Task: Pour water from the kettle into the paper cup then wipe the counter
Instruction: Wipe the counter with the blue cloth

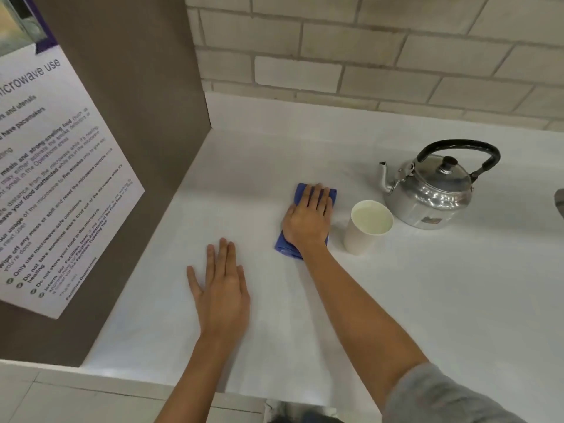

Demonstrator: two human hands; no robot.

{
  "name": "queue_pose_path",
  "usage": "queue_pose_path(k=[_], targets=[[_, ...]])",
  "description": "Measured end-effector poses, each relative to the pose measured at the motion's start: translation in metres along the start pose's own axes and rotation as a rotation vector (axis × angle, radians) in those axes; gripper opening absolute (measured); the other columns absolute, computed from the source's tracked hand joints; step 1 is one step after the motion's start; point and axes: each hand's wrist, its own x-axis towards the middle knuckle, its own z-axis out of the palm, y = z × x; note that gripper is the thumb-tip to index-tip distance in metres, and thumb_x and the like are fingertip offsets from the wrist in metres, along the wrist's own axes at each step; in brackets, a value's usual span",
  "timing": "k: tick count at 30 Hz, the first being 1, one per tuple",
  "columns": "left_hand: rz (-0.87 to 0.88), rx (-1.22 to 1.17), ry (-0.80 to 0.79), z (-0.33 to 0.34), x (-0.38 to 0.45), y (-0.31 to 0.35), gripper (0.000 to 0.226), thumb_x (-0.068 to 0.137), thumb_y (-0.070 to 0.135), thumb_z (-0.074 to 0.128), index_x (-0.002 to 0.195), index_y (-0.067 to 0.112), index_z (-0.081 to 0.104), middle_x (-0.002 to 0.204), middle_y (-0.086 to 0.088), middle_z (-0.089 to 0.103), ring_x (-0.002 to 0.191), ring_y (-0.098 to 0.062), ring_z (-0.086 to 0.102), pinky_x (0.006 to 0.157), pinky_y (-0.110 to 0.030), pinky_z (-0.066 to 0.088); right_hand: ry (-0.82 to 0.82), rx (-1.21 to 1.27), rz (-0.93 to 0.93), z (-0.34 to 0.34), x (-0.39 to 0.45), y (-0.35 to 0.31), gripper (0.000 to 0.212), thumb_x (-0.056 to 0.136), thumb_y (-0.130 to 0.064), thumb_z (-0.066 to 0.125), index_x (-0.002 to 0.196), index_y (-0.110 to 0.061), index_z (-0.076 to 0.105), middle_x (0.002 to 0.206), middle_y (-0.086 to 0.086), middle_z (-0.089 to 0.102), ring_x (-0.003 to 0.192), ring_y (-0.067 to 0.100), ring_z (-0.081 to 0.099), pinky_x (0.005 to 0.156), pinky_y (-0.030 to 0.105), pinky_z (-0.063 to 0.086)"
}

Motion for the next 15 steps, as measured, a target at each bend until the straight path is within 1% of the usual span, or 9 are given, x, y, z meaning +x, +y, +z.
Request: queue_pose_path(k=[1, 3, 6, 9, 11, 13, 15], targets=[[0.003, -0.001, -0.002, 0.0, 0.0, 0.001, 0.054, 0.104, 0.03, 0.018, 0.156, 0.021, 0.007, 0.166, 0.006, 0.004, 0.153, -0.013, -0.005, 0.123, -0.05, -0.005, -0.006, 0.02, 0.058, -0.001, 0.009, -0.007, 0.065, 0.104, -0.03, 0.023, 0.156, 0.002, 0.001, 0.166, 0.021, -0.002, 0.154, 0.034, -0.004, 0.125, 0.043, -0.004], [0.009, -0.008, 0.002, 0.0, -0.001, 0.0, 0.054, 0.103, 0.032, 0.015, 0.156, 0.021, 0.007, 0.166, 0.007, 0.005, 0.152, -0.012, -0.005, 0.123, -0.049, -0.005, 0.004, 0.055, 0.115, 0.001, 0.012, -0.014, 0.067, 0.103, -0.03, 0.023, 0.155, 0.005, -0.002, 0.165, 0.023, -0.004, 0.154, 0.035, -0.005, 0.125, 0.043, -0.003], [0.03, -0.03, 0.017, -0.001, -0.003, -0.001, 0.059, 0.099, 0.036, 0.008, 0.156, 0.021, 0.01, 0.165, 0.008, 0.008, 0.152, -0.011, -0.002, 0.123, -0.048, -0.004, 0.047, 0.058, 0.118, 0.014, -0.014, -0.007, 0.07, 0.101, -0.031, 0.025, 0.155, 0.004, -0.002, 0.165, 0.024, -0.002, 0.154, 0.036, -0.003, 0.125, 0.044, -0.003], [0.035, -0.025, 0.023, -0.001, -0.003, -0.002, 0.06, 0.098, 0.038, 0.008, 0.156, 0.022, 0.011, 0.165, 0.01, 0.008, 0.152, -0.009, -0.002, 0.123, -0.047, -0.004, 0.032, 0.057, 0.147, 0.015, -0.017, 0.003, 0.07, 0.101, -0.032, 0.026, 0.156, 0.003, -0.001, 0.165, 0.023, -0.003, 0.153, 0.037, -0.004, 0.124, 0.045, -0.003], [0.032, -0.033, 0.02, 0.0, -0.002, -0.004, 0.057, 0.101, 0.035, 0.013, 0.156, 0.023, 0.012, 0.164, 0.01, 0.009, 0.152, -0.008, -0.002, 0.123, -0.047, -0.004, 0.016, 0.061, 0.172, 0.005, -0.004, 0.003, 0.069, 0.102, -0.032, 0.026, 0.156, 0.003, -0.001, 0.165, 0.025, -0.003, 0.153, 0.039, -0.004, 0.125, 0.047, -0.002], [0.024, -0.038, 0.02, -0.001, -0.002, -0.003, 0.054, 0.103, 0.032, 0.02, 0.156, 0.022, 0.014, 0.164, 0.01, 0.01, 0.152, -0.009, 0.0, 0.123, -0.047, -0.003, 0.008, 0.032, 0.129, -0.003, 0.004, 0.004, 0.066, 0.104, -0.033, 0.023, 0.157, -0.001, -0.001, 0.164, 0.027, -0.004, 0.153, 0.041, -0.004, 0.125, 0.048, 0.0], [0.025, -0.05, 0.021, -0.002, -0.003, 0.0, 0.053, 0.103, 0.029, 0.025, 0.155, 0.022, 0.019, 0.164, 0.01, 0.014, 0.153, -0.011, 0.003, 0.122, -0.049, -0.002, 0.001, -0.002, 0.006, -0.004, -0.004, 0.01, 0.063, 0.105, -0.033, 0.021, 0.158, -0.007, -0.001, 0.165, 0.025, -0.003, 0.153, 0.038, -0.003, 0.125, 0.046, -0.001]])
